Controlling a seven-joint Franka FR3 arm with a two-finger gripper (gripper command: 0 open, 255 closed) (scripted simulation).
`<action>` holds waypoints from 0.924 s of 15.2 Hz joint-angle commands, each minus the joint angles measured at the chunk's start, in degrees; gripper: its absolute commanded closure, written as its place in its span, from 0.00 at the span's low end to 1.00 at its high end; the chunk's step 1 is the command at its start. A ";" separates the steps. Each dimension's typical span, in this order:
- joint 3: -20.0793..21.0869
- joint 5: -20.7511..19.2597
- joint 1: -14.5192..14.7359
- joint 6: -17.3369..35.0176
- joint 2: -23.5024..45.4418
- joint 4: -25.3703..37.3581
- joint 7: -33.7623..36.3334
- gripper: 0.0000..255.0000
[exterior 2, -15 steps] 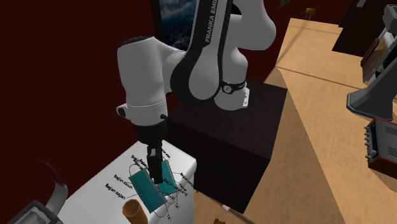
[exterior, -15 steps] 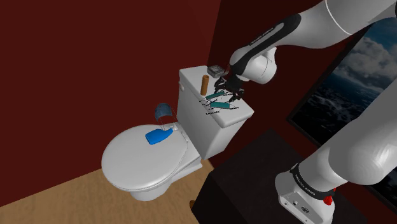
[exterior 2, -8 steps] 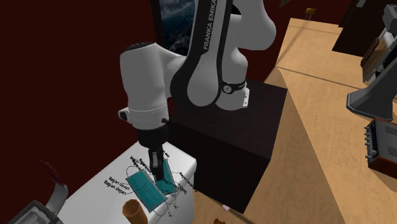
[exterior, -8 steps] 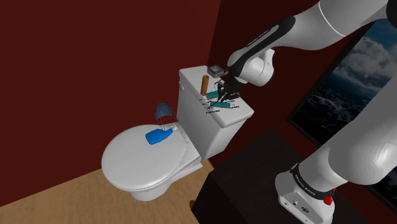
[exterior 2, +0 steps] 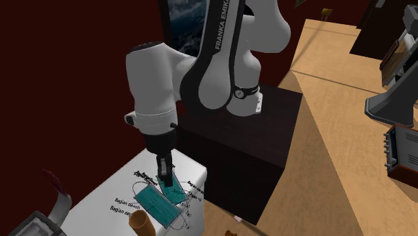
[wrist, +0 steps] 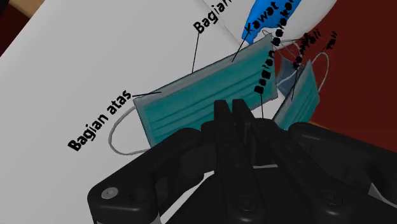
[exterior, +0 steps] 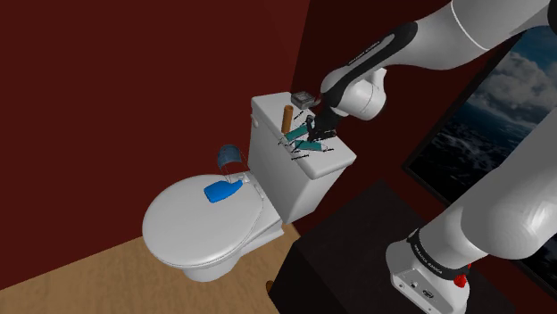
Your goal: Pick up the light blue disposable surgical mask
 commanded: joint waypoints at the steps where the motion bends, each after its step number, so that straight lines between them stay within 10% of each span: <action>1: -0.66 -2.30 0.23 -1.16 -1.50 -0.28 1.99 1.00; 14: -2.11 -14.15 -0.40 -9.53 -10.75 -0.19 12.47 1.00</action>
